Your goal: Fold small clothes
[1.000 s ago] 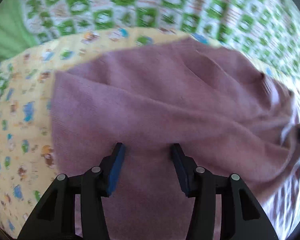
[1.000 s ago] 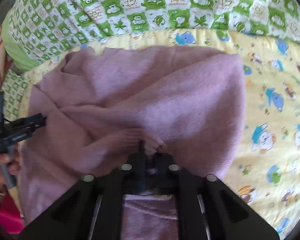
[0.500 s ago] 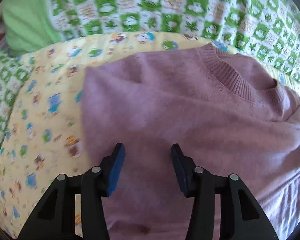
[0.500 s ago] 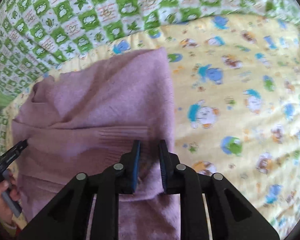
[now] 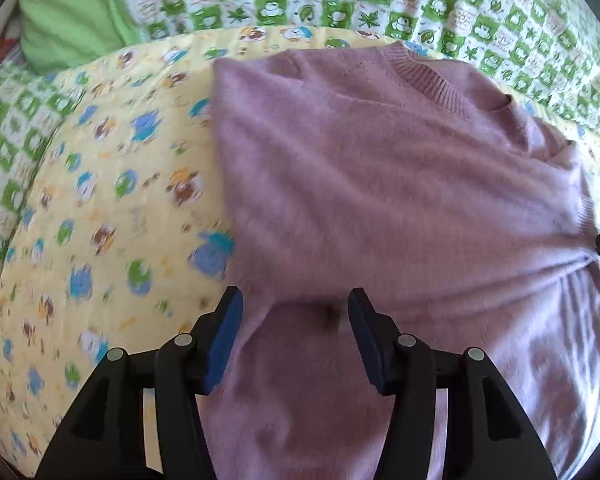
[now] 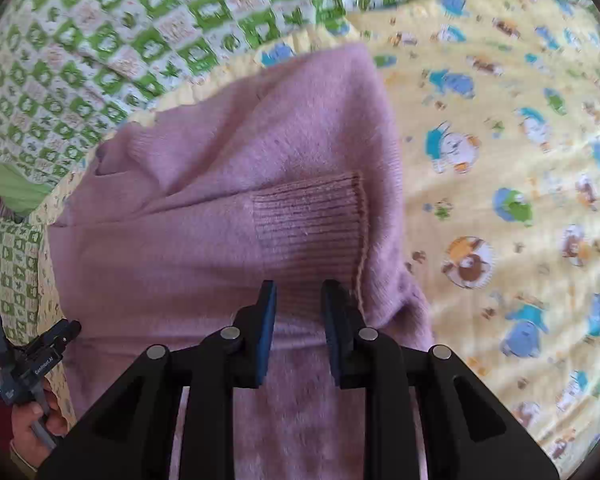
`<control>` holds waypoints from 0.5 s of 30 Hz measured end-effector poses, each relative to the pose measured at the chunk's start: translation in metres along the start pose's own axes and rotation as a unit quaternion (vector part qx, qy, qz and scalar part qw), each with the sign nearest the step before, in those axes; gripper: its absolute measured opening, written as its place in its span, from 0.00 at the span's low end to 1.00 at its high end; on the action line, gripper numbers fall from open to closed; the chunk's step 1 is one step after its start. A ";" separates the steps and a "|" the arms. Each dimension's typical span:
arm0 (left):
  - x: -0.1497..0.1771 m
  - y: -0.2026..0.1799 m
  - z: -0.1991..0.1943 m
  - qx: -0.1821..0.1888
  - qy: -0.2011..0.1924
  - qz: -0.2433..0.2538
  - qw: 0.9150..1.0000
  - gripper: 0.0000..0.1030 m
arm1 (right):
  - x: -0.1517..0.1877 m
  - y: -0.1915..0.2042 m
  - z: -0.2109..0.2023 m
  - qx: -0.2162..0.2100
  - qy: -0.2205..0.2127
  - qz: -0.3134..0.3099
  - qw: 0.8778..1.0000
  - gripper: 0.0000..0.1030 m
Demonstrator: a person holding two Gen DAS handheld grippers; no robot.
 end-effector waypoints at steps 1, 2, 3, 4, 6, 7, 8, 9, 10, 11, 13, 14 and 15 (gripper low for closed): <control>0.006 0.004 -0.006 0.006 -0.001 -0.007 1.000 0.58 | 0.005 0.001 -0.010 0.001 -0.008 -0.002 1.000 0.35; 0.016 0.008 -0.015 0.015 0.000 -0.018 1.000 0.60 | 0.010 -0.003 -0.022 0.000 -0.018 -0.004 1.000 0.44; 0.024 0.013 -0.025 0.022 0.000 -0.025 0.999 0.63 | 0.015 -0.004 -0.033 -0.002 -0.025 -0.006 1.000 0.46; 0.038 0.013 -0.034 0.028 0.000 -0.032 0.999 0.64 | 0.018 -0.004 -0.044 -0.008 -0.033 -0.011 0.999 0.48; 0.060 0.024 -0.044 0.037 0.007 -0.045 0.998 0.64 | 0.033 -0.004 -0.059 -0.009 -0.038 -0.016 0.999 0.48; 0.070 0.028 -0.047 0.040 0.012 -0.049 0.998 0.64 | 0.043 -0.003 -0.065 -0.010 -0.039 -0.017 0.999 0.48; 0.082 0.033 -0.051 0.043 0.018 -0.053 0.998 0.64 | 0.051 -0.002 -0.069 -0.012 -0.038 -0.017 0.999 0.48; 0.093 0.036 -0.053 0.047 0.025 -0.056 0.997 0.64 | 0.058 -0.001 -0.073 -0.014 -0.037 -0.016 0.999 0.48; 0.108 0.039 -0.057 0.049 0.030 -0.057 0.997 0.64 | 0.071 -0.005 -0.079 -0.016 -0.037 -0.014 0.999 0.48; 0.119 0.042 -0.060 0.049 0.035 -0.057 0.997 0.64 | 0.080 -0.007 -0.084 -0.018 -0.039 -0.012 0.999 0.48; 0.140 0.046 -0.068 0.054 0.040 -0.056 0.996 0.65 | 0.100 -0.012 -0.090 -0.023 -0.043 -0.005 0.999 0.48; 0.153 0.049 -0.072 0.058 0.042 -0.057 0.996 0.66 | 0.112 -0.015 -0.095 -0.026 -0.042 -0.001 0.999 0.48; 0.163 0.051 -0.075 0.066 0.047 -0.060 0.995 0.67 | 0.122 -0.016 -0.098 -0.029 -0.041 0.001 0.999 0.48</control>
Point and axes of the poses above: each gripper's, at about its wrist camera, not at the fingertips, and z roughly the way its jaws point, y to its left, x to its underside, the point moved 2 cm from there along z, roughly the way its jaws point, and after that the axes turned 5 degrees about x, right-handed, at the moved point
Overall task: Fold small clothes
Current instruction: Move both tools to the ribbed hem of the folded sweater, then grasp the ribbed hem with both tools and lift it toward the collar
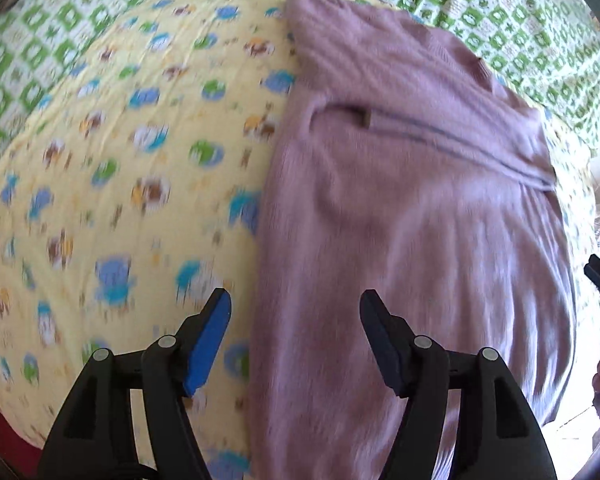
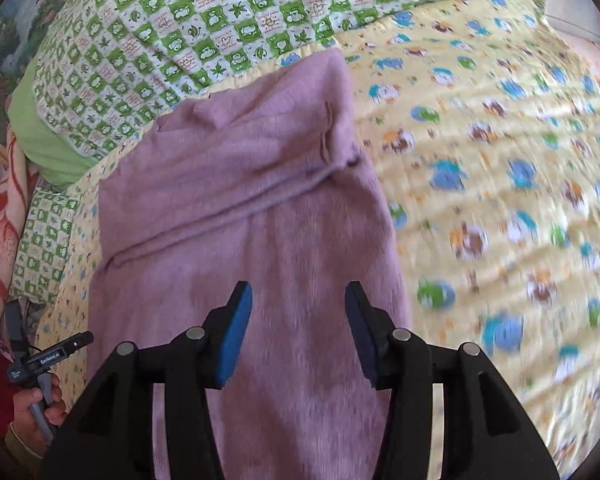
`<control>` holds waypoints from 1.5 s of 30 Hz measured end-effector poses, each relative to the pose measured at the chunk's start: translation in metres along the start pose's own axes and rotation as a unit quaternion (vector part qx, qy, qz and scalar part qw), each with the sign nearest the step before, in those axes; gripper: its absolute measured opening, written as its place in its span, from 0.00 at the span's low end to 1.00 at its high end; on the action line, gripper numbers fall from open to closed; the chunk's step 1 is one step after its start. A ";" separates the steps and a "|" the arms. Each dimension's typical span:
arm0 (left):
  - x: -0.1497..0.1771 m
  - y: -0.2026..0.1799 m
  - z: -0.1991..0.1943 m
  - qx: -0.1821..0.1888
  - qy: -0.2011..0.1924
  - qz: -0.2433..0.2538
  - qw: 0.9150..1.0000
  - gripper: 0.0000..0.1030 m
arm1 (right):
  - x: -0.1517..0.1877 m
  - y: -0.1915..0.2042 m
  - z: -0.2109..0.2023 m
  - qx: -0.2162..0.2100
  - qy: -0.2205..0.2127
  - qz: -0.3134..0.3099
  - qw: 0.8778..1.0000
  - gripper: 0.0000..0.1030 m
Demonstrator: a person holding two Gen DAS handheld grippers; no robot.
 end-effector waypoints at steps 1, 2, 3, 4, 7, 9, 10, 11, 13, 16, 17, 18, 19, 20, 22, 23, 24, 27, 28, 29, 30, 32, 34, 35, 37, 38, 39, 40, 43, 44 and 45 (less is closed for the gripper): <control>0.002 0.003 -0.001 0.004 0.003 -0.001 1.000 0.67 | 0.010 -0.001 -0.005 -0.003 -0.001 0.001 1.000 0.48; 0.007 0.005 -0.002 0.006 0.005 -0.001 1.000 0.67 | 0.017 -0.001 -0.007 -0.005 -0.001 0.001 1.000 0.48; 0.013 0.006 -0.004 0.008 0.007 0.001 1.000 0.67 | 0.024 -0.001 -0.010 -0.005 0.000 0.000 1.000 0.48; 0.016 0.007 -0.005 0.010 0.010 0.002 1.000 0.68 | 0.034 -0.003 -0.015 -0.001 0.003 -0.001 1.000 0.48; 0.033 0.010 -0.008 0.019 0.021 0.009 1.000 0.68 | 0.053 -0.009 -0.023 0.001 0.011 0.005 1.000 0.48; 0.048 0.011 -0.011 0.031 0.030 0.013 0.999 0.69 | 0.065 -0.015 -0.029 0.001 0.016 0.010 1.000 0.48; 0.052 0.011 -0.012 0.032 0.033 0.016 0.999 0.70 | 0.073 -0.019 -0.034 0.001 0.018 0.013 1.000 0.48; 0.061 0.012 -0.013 0.031 0.038 0.020 0.999 0.71 | 0.079 -0.022 -0.037 0.002 0.019 0.014 1.000 0.48; 0.071 0.012 -0.013 0.031 0.043 0.026 0.998 0.72 | 0.092 -0.030 -0.044 0.005 0.022 0.019 1.000 0.48; 0.088 0.012 -0.016 0.038 0.049 0.029 0.998 0.75 | 0.107 -0.042 -0.048 0.004 0.037 0.027 0.999 0.48; 0.093 0.012 -0.017 0.041 0.050 0.031 0.997 0.75 | 0.111 -0.044 -0.049 0.005 0.041 0.029 0.999 0.48; 0.098 0.012 -0.019 0.043 0.052 0.032 0.997 0.76 | 0.117 -0.045 -0.050 0.003 0.043 0.033 0.999 0.48; 0.102 0.012 -0.020 0.045 0.055 0.033 0.997 0.76 | 0.121 -0.047 -0.051 0.000 0.045 0.037 0.998 0.48; 0.106 0.011 -0.020 0.048 0.057 0.034 0.997 0.76 | 0.125 -0.048 -0.052 -0.004 0.047 0.042 0.998 0.48; 0.114 0.009 -0.020 0.051 0.062 0.036 0.996 0.77 | 0.134 -0.048 -0.053 -0.009 0.052 0.044 0.998 0.48; 0.118 0.009 -0.020 0.052 0.064 0.037 0.996 0.77 | 0.137 -0.048 -0.053 -0.008 0.054 0.042 0.998 0.48; 0.122 0.009 -0.021 0.055 0.066 0.036 0.996 0.77 | 0.140 -0.047 -0.053 -0.009 0.055 0.040 0.998 0.48; 0.130 0.009 -0.021 0.073 0.067 0.026 0.995 0.77 | 0.148 -0.049 -0.050 -0.023 0.062 0.039 0.997 0.48; 0.134 0.007 -0.021 0.085 0.069 0.020 0.994 0.77 | 0.150 -0.050 -0.048 -0.026 0.064 0.040 0.997 0.48; 0.137 0.005 -0.021 0.093 0.069 0.016 0.993 0.77 | 0.152 -0.051 -0.048 -0.029 0.061 0.039 0.997 0.48; 0.140 0.004 -0.021 0.104 0.071 0.012 0.992 0.76 | 0.153 -0.051 -0.048 -0.032 0.056 0.038 0.997 0.48; 0.143 0.002 -0.020 0.114 0.071 0.011 0.991 0.76 | 0.157 -0.051 -0.048 -0.040 0.048 0.037 0.997 0.48; 0.144 0.001 -0.018 0.118 0.068 0.005 0.991 0.76 | 0.161 -0.051 -0.047 -0.053 0.045 0.037 0.997 0.49; 0.143 0.002 -0.017 0.122 0.066 -0.001 0.990 0.76 | 0.164 -0.052 -0.047 -0.055 0.043 0.039 0.997 0.49; 0.142 0.005 -0.017 0.134 0.061 -0.018 0.989 0.74 | 0.164 -0.053 -0.045 -0.066 0.042 0.041 0.996 0.49; 0.141 0.007 -0.018 0.137 0.060 -0.021 0.988 0.73 | 0.164 -0.054 -0.044 -0.077 0.042 0.048 0.995 0.49; 0.141 0.009 -0.019 0.139 0.059 -0.023 0.988 0.68 | 0.164 -0.056 -0.043 -0.086 0.045 0.058 0.994 0.49; 0.140 0.010 -0.018 0.136 0.058 -0.022 0.989 0.60 | 0.164 -0.059 -0.041 -0.106 0.053 0.077 0.990 0.49; 0.138 0.011 -0.018 0.136 0.057 -0.020 0.989 0.35 | 0.167 -0.064 -0.040 -0.129 0.057 0.102 0.985 0.46; 0.138 0.012 -0.019 0.141 0.059 -0.022 0.988 0.30 | 0.168 -0.064 -0.041 -0.130 0.058 0.101 0.985 0.40; 0.138 0.012 -0.018 0.153 0.064 -0.025 0.986 0.18 | 0.167 -0.064 -0.040 -0.129 0.061 0.098 0.985 0.35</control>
Point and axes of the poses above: each gripper's, at about its wrist camera, not at the fingertips, and z roughly the way its jaws point, y to its left, x to its underside, the point moved 2 cm from there along z, roughly the way its jaws point, and after that the axes turned 5 degrees about x, right-handed, at the moved point
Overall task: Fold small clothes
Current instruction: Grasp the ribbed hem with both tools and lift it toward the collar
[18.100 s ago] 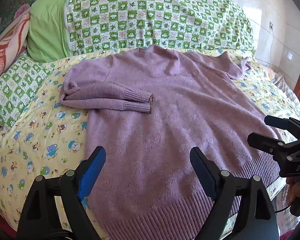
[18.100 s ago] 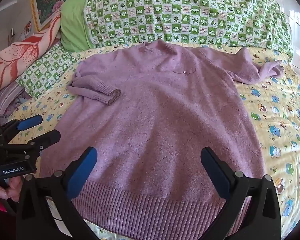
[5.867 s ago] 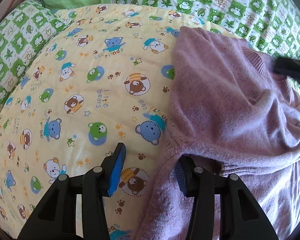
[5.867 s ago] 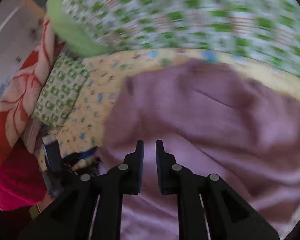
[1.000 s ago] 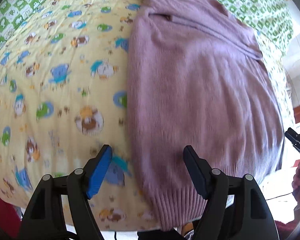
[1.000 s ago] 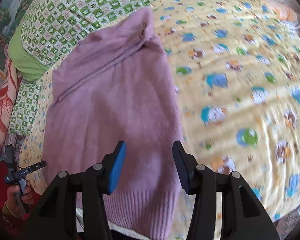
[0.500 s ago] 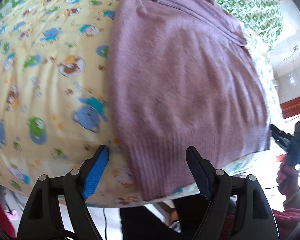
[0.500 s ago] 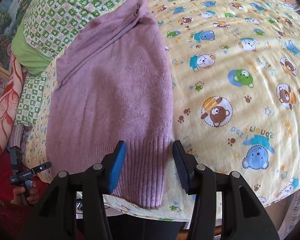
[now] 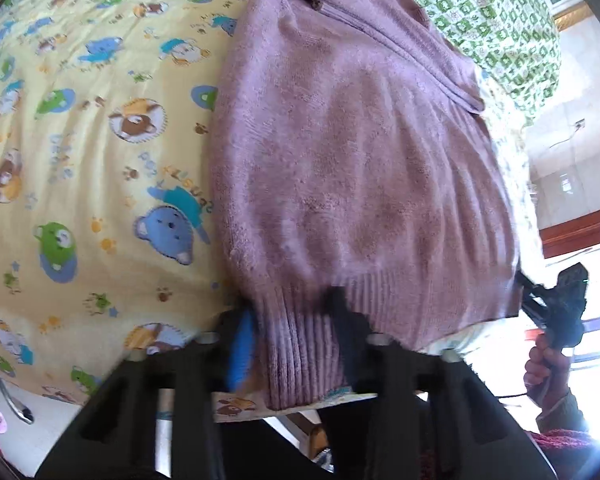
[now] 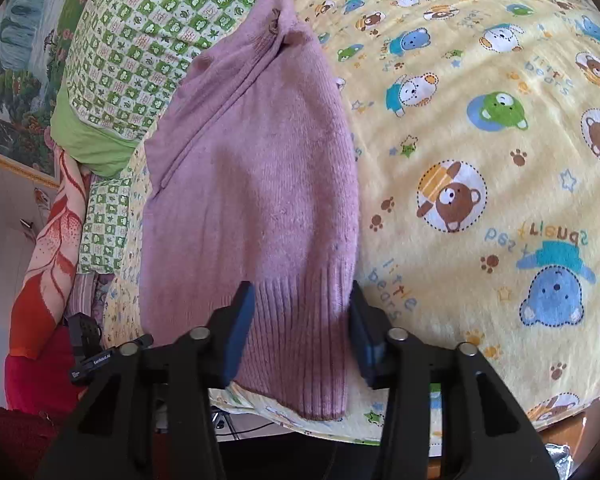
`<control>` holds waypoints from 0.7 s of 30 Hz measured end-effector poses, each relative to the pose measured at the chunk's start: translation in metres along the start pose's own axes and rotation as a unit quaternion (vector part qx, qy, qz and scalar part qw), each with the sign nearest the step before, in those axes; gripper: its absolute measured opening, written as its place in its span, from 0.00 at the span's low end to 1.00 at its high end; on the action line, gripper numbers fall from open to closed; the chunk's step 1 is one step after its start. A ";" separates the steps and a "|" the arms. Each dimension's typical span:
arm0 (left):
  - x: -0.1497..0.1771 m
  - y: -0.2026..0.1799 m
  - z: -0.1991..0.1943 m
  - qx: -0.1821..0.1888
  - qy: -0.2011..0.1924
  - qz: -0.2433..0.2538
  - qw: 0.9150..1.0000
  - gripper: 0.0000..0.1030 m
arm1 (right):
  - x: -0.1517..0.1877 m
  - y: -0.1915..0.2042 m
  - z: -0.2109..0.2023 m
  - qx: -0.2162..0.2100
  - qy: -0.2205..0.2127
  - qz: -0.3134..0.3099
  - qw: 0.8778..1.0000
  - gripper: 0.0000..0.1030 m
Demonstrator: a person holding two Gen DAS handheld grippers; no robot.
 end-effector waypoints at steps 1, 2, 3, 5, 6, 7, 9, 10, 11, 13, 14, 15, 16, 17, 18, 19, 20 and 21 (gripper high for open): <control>0.000 0.001 0.001 0.005 0.003 -0.001 1.000 0.13 | 0.002 0.001 0.002 0.003 0.007 -0.005 1.000 0.25; 0.002 0.000 0.001 0.006 0.004 0.000 1.000 0.11 | 0.003 0.002 0.003 0.004 0.013 -0.008 1.000 0.15; 0.003 -0.001 0.001 0.008 0.004 0.005 1.000 0.08 | 0.004 0.002 0.005 0.005 0.020 -0.011 1.000 0.11; 0.005 -0.004 -0.003 0.011 -0.003 0.013 1.000 0.08 | 0.008 0.005 0.006 0.008 0.022 -0.016 1.000 0.09; 0.006 -0.004 -0.007 0.019 -0.008 0.012 1.000 0.07 | 0.008 0.006 0.005 0.006 0.019 -0.017 1.000 0.09; 0.006 -0.004 -0.009 0.024 -0.012 0.010 1.000 0.07 | 0.009 0.007 0.001 0.003 0.013 -0.018 1.000 0.09; 0.005 -0.004 -0.015 0.037 -0.021 0.009 0.999 0.07 | 0.009 0.009 -0.005 -0.007 0.005 -0.018 1.000 0.08; 0.004 -0.004 -0.017 0.041 -0.024 0.009 0.999 0.07 | 0.008 0.010 -0.009 -0.020 0.001 -0.017 1.000 0.08; 0.003 -0.006 -0.020 0.045 -0.028 0.010 0.999 0.07 | 0.008 0.010 -0.011 -0.027 -0.001 -0.016 1.000 0.08; -0.002 -0.013 -0.030 0.058 -0.042 0.016 0.997 0.05 | 0.005 0.011 -0.017 -0.043 -0.006 -0.009 0.999 0.08; -0.005 -0.019 -0.037 0.066 -0.054 0.021 0.996 0.05 | 0.004 0.013 -0.020 -0.054 -0.011 -0.005 0.998 0.08; -0.010 -0.026 -0.045 0.073 -0.069 0.031 0.994 0.05 | 0.002 0.015 -0.025 -0.068 -0.019 -0.001 0.997 0.08; -0.014 -0.032 -0.051 0.078 -0.079 0.037 0.993 0.05 | -0.002 0.019 -0.030 -0.085 -0.029 0.002 0.996 0.08; -0.019 -0.037 -0.059 0.085 -0.089 0.042 0.992 0.05 | -0.005 0.023 -0.035 -0.099 -0.036 0.003 0.994 0.08; -0.026 -0.042 -0.066 0.092 -0.100 0.044 0.990 0.05 | -0.008 0.027 -0.039 -0.112 -0.044 0.004 0.993 0.08; -0.032 -0.046 -0.071 0.096 -0.108 0.044 0.988 0.05 | -0.014 0.033 -0.045 -0.128 -0.054 0.006 0.990 0.08; -0.039 -0.049 -0.077 0.101 -0.118 0.042 0.987 0.05 | -0.018 0.037 -0.049 -0.138 -0.060 0.006 0.989 0.08; -0.048 -0.051 -0.082 0.109 -0.129 0.039 0.985 0.05 | -0.023 0.041 -0.053 -0.147 -0.067 0.006 0.987 0.08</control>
Point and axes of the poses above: each gripper's, at about its wrist camera, not at the fingertips, and z roughly the way its jaws point, y to its left, x to its underside, the point moved 2 cm from there along z, roughly the way its jaws point, and after that the axes turned 5 degrees about x, right-handed, at the moved point
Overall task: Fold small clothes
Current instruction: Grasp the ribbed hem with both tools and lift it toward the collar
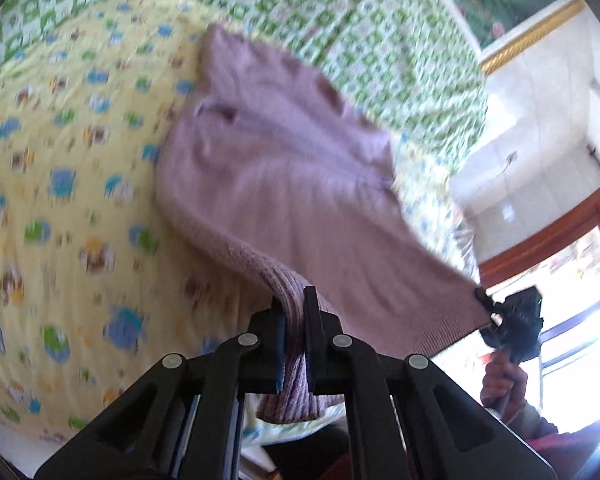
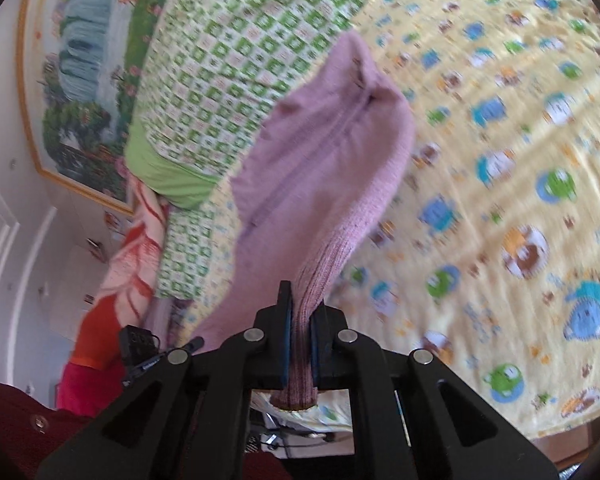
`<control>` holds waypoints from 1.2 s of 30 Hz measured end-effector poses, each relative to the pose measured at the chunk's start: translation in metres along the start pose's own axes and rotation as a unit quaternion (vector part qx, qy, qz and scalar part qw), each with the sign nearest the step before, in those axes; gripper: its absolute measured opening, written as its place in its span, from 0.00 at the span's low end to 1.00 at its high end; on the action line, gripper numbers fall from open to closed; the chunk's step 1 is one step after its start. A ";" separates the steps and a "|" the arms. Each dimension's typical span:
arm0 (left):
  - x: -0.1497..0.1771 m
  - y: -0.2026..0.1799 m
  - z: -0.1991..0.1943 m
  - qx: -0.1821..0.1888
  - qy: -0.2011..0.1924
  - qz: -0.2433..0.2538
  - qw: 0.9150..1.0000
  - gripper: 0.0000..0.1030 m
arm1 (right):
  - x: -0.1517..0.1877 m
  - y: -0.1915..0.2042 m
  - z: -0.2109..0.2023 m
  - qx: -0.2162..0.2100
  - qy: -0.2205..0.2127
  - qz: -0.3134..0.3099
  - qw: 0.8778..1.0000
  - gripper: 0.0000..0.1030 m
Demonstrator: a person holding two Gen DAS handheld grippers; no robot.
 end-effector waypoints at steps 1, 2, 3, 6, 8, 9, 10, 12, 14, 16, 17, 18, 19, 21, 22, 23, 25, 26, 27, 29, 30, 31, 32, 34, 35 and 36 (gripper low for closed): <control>-0.007 -0.002 -0.001 0.004 -0.009 -0.001 1.000 0.05 | -0.007 0.006 -0.001 -0.009 -0.008 -0.001 1.000 0.08; -0.016 -0.005 0.000 0.005 -0.020 -0.002 1.000 0.05 | -0.014 0.010 -0.002 -0.016 -0.015 -0.003 1.000 0.08; -0.027 -0.005 0.000 0.005 -0.030 -0.001 1.000 0.05 | -0.021 0.013 -0.001 -0.022 -0.020 -0.003 1.000 0.08; -0.056 -0.003 0.005 0.002 -0.050 0.001 0.999 0.05 | -0.049 0.020 0.005 -0.031 -0.038 -0.006 0.999 0.08; -0.079 -0.004 0.015 -0.007 -0.060 0.009 0.998 0.05 | -0.070 0.022 0.015 -0.028 -0.046 -0.011 0.998 0.08; -0.087 -0.003 0.019 -0.012 -0.064 0.012 0.998 0.05 | -0.078 0.022 0.020 -0.026 -0.049 -0.012 0.998 0.08; -0.097 -0.003 0.024 -0.017 -0.068 0.015 0.997 0.05 | -0.091 0.022 0.027 -0.022 -0.054 -0.013 0.998 0.08; -0.119 -0.001 0.033 -0.029 -0.076 0.017 0.997 0.05 | -0.110 0.023 0.039 -0.014 -0.062 -0.011 0.998 0.08; -0.139 0.001 0.041 -0.036 -0.084 0.018 0.996 0.05 | -0.132 0.021 0.053 -0.007 -0.067 -0.006 0.998 0.08; -0.164 0.004 0.052 -0.043 -0.092 0.015 0.995 0.05 | -0.155 0.019 0.067 -0.001 -0.071 -0.001 0.997 0.08; -0.170 0.005 0.054 -0.045 -0.095 0.014 0.994 0.05 | -0.164 0.020 0.073 0.003 -0.073 -0.002 0.997 0.08; -0.182 0.006 0.060 -0.049 -0.099 0.015 0.994 0.05 | -0.173 0.022 0.079 0.007 -0.074 -0.003 0.997 0.08; -0.191 0.007 0.065 -0.053 -0.101 0.015 0.993 0.05 | -0.187 0.024 0.089 0.009 -0.074 -0.004 0.997 0.08; -0.214 0.011 0.080 -0.064 -0.103 0.010 0.993 0.05 | -0.205 0.029 0.103 0.014 -0.075 -0.010 0.997 0.08; -0.220 0.011 0.084 -0.067 -0.105 0.008 0.992 0.05 | -0.215 0.033 0.112 0.019 -0.073 -0.015 0.997 0.08; -0.233 0.012 0.093 -0.072 -0.106 0.007 0.992 0.05 | -0.226 0.035 0.123 0.023 -0.071 -0.020 0.997 0.08; -0.248 0.015 0.104 -0.079 -0.107 0.006 0.991 0.05 | -0.246 0.038 0.142 0.026 -0.067 -0.022 0.997 0.08; -0.260 0.018 0.113 -0.084 -0.107 0.004 0.991 0.05 | -0.254 0.039 0.152 0.028 -0.065 -0.024 0.997 0.08; -0.269 0.020 0.119 -0.090 -0.108 0.002 0.990 0.05 | -0.261 0.040 0.159 0.032 -0.064 -0.027 0.997 0.08; -0.282 0.026 0.129 -0.096 -0.110 -0.002 0.989 0.05 | -0.278 0.039 0.177 0.042 -0.058 -0.032 0.997 0.08; -0.290 0.030 0.135 -0.099 -0.111 -0.006 0.989 0.05 | -0.284 0.038 0.184 0.044 -0.056 -0.034 0.997 0.08; -0.298 0.034 0.141 -0.102 -0.112 -0.010 0.988 0.05 | -0.293 0.035 0.193 0.049 -0.053 -0.036 0.997 0.08; -0.303 0.037 0.145 -0.104 -0.113 -0.012 0.988 0.05 | -0.299 0.033 0.198 0.053 -0.052 -0.037 0.997 0.08; -0.313 0.045 0.157 -0.109 -0.110 -0.016 0.988 0.05 | -0.311 0.028 0.211 0.063 -0.048 -0.039 0.996 0.08; -0.317 0.048 0.164 -0.114 -0.108 -0.016 0.987 0.05 | -0.315 0.026 0.216 0.066 -0.046 -0.038 0.996 0.08; -0.322 0.053 0.171 -0.121 -0.105 -0.016 0.987 0.05 | -0.319 0.023 0.221 0.068 -0.044 -0.037 0.996 0.08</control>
Point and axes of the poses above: each gripper's, at about its wrist camera, not at the fingertips, and z roughly the way its jaws point, y to its left, x to its underside, the point moved 2 cm from there along z, roughly the way its jaws point, and after that the axes turned 5 degrees about x, right-handed, at the moved point
